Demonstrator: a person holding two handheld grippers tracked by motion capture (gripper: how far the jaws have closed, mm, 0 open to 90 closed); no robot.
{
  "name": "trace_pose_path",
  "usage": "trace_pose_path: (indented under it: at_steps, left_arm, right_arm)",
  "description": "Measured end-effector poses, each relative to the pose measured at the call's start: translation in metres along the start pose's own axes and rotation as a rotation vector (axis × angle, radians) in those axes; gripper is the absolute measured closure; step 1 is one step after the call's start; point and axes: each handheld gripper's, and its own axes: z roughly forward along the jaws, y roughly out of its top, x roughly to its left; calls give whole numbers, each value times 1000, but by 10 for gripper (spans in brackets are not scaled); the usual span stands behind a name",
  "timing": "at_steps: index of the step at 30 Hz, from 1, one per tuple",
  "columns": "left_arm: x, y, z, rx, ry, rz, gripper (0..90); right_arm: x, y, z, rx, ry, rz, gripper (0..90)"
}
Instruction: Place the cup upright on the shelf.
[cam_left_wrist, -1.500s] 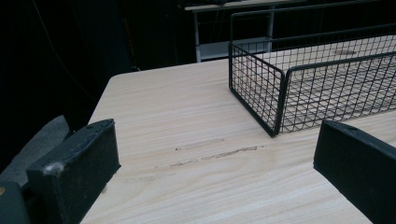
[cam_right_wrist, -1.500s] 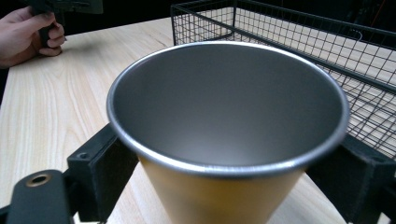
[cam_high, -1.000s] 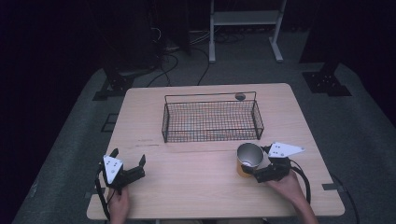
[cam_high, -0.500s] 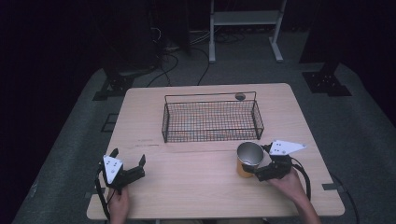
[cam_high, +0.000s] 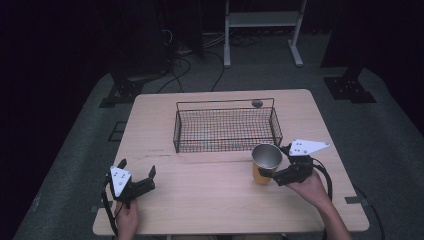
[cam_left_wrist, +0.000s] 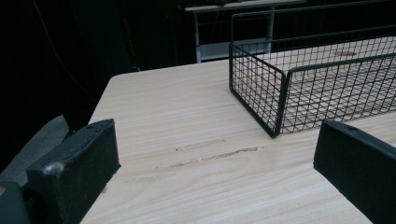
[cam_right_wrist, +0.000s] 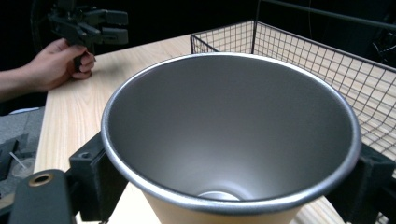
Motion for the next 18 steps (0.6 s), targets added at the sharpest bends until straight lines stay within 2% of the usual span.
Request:
trace_pose_path:
  at_steps: [8,18]
  left_arm:
    - [0,0,0,-2,0,-2,0]
    - [0,0,0,0,0,-2,0]
  right_arm:
    - [-9,17,0,-10,26,18,130]
    - [-16,39,0,-6,36,7,130]
